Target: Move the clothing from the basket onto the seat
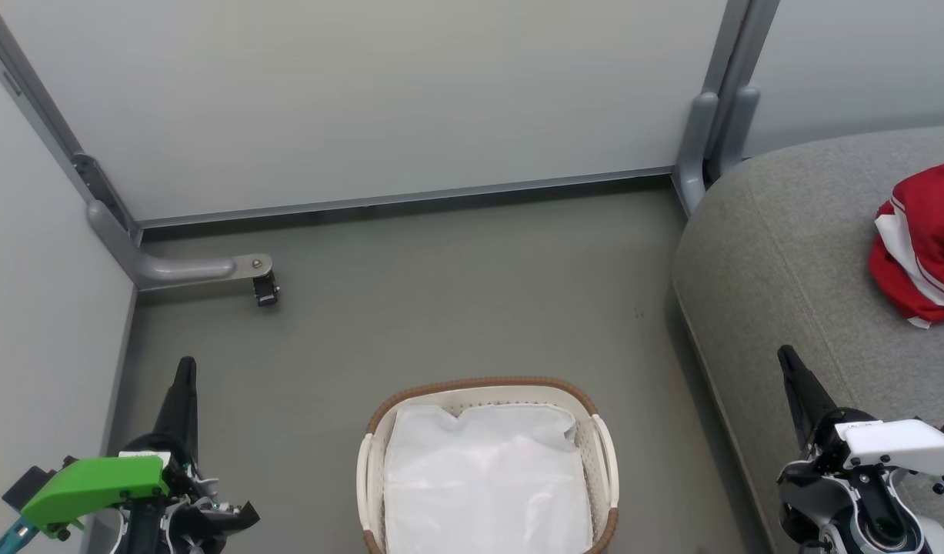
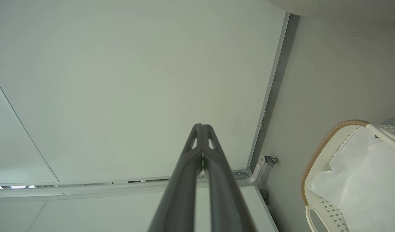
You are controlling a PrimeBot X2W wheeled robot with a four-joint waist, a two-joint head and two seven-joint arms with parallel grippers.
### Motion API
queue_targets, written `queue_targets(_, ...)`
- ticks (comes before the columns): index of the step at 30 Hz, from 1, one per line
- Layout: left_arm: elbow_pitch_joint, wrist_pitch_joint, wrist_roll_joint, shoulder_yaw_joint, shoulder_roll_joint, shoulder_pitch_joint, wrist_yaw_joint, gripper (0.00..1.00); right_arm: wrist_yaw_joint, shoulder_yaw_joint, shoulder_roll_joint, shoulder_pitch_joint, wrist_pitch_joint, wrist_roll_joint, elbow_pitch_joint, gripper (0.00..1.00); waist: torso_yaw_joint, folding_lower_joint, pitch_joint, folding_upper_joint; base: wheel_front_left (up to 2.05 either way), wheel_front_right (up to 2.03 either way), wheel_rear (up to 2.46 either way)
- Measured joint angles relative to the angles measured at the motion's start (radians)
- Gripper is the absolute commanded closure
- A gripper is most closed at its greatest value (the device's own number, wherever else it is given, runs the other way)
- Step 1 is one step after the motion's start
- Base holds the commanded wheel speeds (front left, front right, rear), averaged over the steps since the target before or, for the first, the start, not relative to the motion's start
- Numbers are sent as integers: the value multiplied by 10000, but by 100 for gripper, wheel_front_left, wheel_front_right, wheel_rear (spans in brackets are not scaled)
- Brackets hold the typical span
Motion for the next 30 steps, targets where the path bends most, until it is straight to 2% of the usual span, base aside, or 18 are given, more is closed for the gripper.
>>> queue_targets(30,-2,0,0,0,0,0,0,100,0,0,2,-2,0,0,0,100,0,0,0,0,0,0,0)
